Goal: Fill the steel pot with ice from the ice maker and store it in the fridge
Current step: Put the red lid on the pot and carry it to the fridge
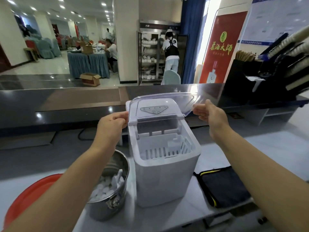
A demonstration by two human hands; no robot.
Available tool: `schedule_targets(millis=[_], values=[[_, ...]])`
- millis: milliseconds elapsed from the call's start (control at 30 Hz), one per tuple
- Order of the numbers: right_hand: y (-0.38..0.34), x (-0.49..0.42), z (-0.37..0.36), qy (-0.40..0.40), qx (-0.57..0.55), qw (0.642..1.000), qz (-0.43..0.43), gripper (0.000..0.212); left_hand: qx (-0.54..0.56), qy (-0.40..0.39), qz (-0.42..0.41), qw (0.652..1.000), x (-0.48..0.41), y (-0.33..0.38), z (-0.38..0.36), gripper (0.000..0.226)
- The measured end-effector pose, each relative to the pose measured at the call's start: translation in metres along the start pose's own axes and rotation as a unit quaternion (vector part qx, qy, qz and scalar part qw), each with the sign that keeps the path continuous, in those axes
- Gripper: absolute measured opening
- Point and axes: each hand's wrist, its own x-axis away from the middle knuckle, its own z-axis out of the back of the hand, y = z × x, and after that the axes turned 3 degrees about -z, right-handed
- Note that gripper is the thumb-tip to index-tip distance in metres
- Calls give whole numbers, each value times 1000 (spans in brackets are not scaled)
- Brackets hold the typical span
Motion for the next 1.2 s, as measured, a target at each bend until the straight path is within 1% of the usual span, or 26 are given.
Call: schedule_targets(millis=[133, 200, 267, 433, 600, 700, 800, 867, 967, 1033, 1133, 1200], values=[[12, 11, 14, -4, -6, 999, -43, 47, 10, 8, 16, 1000, 14, -12, 2, 39], [21, 19, 18, -17, 13, 998, -58, 49, 19, 12, 30, 999, 18, -19, 1, 40], [29, 26, 19, -29, 5, 997, -71, 50, 25, 14, 46, 999, 20, -25, -3, 39], [38, 31, 15, -33, -19, 996, -85, 49, 17, 25, 65, 997, 20, -33, -8, 34], [43, 28, 20, -38, -11, 995, -91, 49, 3, 39, 58, 998, 24, -33, -12, 32], [41, 26, 23, -49, 5, 994, -96, 42, 6, 43, 75, 996, 28, -32, -11, 31], [38, 25, 26, -65, 42, 994, -83, 20, -2, 49, 84, 995, 32, -36, -6, 29], [35, 24, 28, -55, 85, 993, -68, 12, -12, 56, 81, 995, 40, -38, -2, 24], [30, 26, 26, -19, 121, 991, -45, 18, -15, 69, 77, 994, 53, -41, 5, 18], [25, 32, 21, -20, 145, 989, -9, 18, -7, 82, 81, 993, 59, -44, 10, 16], [14, 52, 7, -73, 188, 978, 55, 16, 0, 99, 95, 991, 68, -49, 19, 15], [7, 68, -6, -128, 202, 969, 65, 20, 3, 105, 97, 990, 71, -50, 25, 15]])
